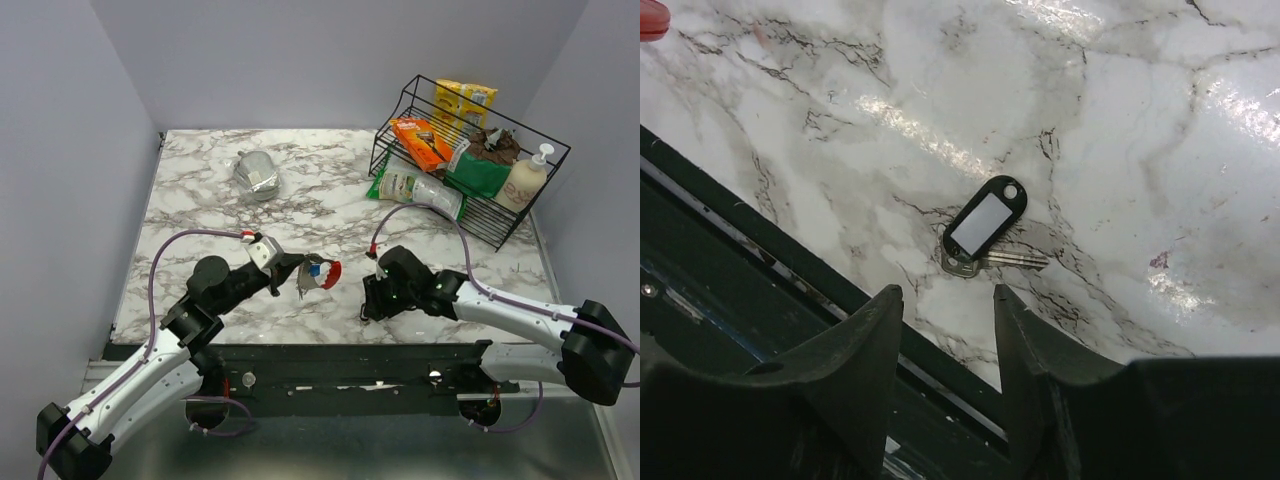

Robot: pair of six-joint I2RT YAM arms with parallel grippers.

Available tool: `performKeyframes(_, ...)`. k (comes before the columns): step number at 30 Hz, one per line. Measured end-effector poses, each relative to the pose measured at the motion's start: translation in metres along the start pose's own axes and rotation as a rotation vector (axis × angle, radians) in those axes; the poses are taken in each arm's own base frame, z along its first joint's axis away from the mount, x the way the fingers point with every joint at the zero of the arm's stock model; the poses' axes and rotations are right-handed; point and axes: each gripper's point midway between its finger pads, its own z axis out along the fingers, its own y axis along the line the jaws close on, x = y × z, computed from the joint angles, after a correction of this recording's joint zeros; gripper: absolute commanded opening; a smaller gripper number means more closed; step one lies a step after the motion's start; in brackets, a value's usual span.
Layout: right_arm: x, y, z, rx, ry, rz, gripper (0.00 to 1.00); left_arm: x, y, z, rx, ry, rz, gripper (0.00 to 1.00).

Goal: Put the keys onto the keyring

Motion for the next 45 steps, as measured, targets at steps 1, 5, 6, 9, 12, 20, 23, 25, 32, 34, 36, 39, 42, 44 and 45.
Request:
performKeyframes(1, 0.001, 0.0, 0.002, 0.001, 0.007, -0.004, 0.46, 0.0, 0.0, 0.0, 0.0, 0.001, 0.0, 0.0)
performKeyframes(5, 0.006, 0.002, 0.011, 0.003, 0.037, -0.025, 0.43, 0.0, 0.0, 0.0, 0.0, 0.001, 0.004, 0.0)
performKeyframes(6, 0.007, 0.003, 0.013, 0.004, 0.044, -0.03, 0.43, 0.0, 0.0, 0.0, 0.001, 0.001, 0.004, 0.0)
performKeyframes(9, 0.009, 0.003, 0.019, 0.007, 0.06, -0.038, 0.38, 0.0, 0.0, 0.0, 0.0, 0.004, 0.004, 0.0)
performKeyframes(12, 0.008, 0.004, 0.023, 0.008, 0.066, -0.045, 0.36, -0.002, 0.001, 0.0, 0.0, 0.002, 0.014, 0.0)
performKeyframes(20, 0.008, 0.005, 0.032, 0.011, 0.081, -0.056, 0.28, -0.003, 0.001, -0.001, 0.0, -0.002, 0.028, 0.0)
performKeyframes(23, 0.009, 0.005, 0.034, 0.012, 0.086, -0.057, 0.27, -0.003, 0.001, -0.001, 0.0, -0.002, 0.031, 0.0)
performKeyframes(25, 0.009, 0.005, 0.034, 0.012, 0.086, -0.057, 0.26, -0.003, 0.001, -0.001, 0.0, -0.002, 0.031, 0.0)
performKeyframes(32, 0.011, 0.005, 0.036, 0.013, 0.092, -0.057, 0.18, -0.003, 0.001, -0.001, 0.0, -0.002, 0.032, 0.0)
performKeyframes(34, 0.011, 0.005, 0.037, 0.014, 0.094, -0.056, 0.18, -0.003, 0.001, -0.001, 0.0, -0.002, 0.032, 0.0)
performKeyframes(36, 0.011, 0.005, 0.037, 0.014, 0.095, -0.056, 0.16, -0.003, 0.001, -0.001, 0.0, -0.003, 0.032, 0.0)
performKeyframes(39, 0.011, 0.005, 0.037, 0.013, 0.093, -0.056, 0.16, -0.004, 0.001, -0.001, 0.0, -0.004, 0.032, 0.0)
performKeyframes(42, 0.011, 0.005, 0.037, 0.013, 0.092, -0.056, 0.16, -0.004, 0.001, -0.001, 0.0, -0.004, 0.032, 0.0)
performKeyframes(44, 0.012, 0.004, 0.038, 0.015, 0.096, -0.056, 0.16, -0.004, 0.001, -0.001, 0.0, -0.005, 0.033, 0.0)
performKeyframes(45, 0.012, 0.004, 0.039, 0.017, 0.099, -0.056, 0.17, -0.004, 0.001, -0.002, 0.0, -0.006, 0.033, 0.0)
